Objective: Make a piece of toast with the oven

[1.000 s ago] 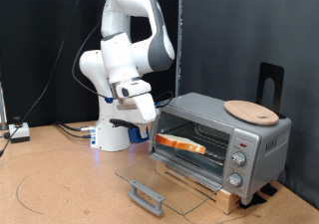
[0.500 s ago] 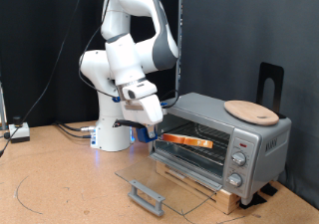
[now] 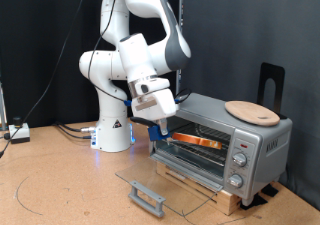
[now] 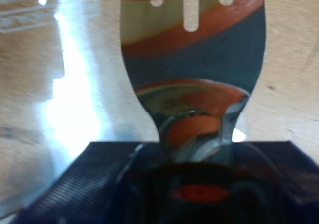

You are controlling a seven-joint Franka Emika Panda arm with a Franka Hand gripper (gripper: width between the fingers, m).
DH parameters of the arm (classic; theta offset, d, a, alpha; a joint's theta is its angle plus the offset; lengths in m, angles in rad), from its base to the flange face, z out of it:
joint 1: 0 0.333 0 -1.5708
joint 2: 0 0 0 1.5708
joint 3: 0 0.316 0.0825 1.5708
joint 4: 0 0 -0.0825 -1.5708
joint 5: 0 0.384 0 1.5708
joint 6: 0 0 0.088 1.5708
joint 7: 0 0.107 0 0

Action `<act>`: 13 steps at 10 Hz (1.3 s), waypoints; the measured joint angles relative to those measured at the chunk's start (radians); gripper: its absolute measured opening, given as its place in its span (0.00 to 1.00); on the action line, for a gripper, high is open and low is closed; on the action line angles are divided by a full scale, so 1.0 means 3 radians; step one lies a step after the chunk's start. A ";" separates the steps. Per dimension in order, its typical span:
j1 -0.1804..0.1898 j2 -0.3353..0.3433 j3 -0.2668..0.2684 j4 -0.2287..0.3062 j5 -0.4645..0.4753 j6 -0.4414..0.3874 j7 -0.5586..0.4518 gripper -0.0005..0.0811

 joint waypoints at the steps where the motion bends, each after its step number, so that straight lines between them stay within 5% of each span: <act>1: 0.0076 0.0080 0.0013 0.0025 0.0184 0.0136 -0.0149 0.49; 3: 0.0061 0.0126 0.0060 0.0027 0.0103 0.0112 -0.0034 0.49; 5: -0.0033 0.0126 0.0114 0.0020 -0.0311 -0.0125 0.0328 0.49; 8: -0.0034 0.0130 0.0114 0.0021 -0.0357 -0.0289 0.0267 0.49; 13: -0.0045 0.0181 0.0219 0.0028 -0.0515 -0.0153 0.0170 0.49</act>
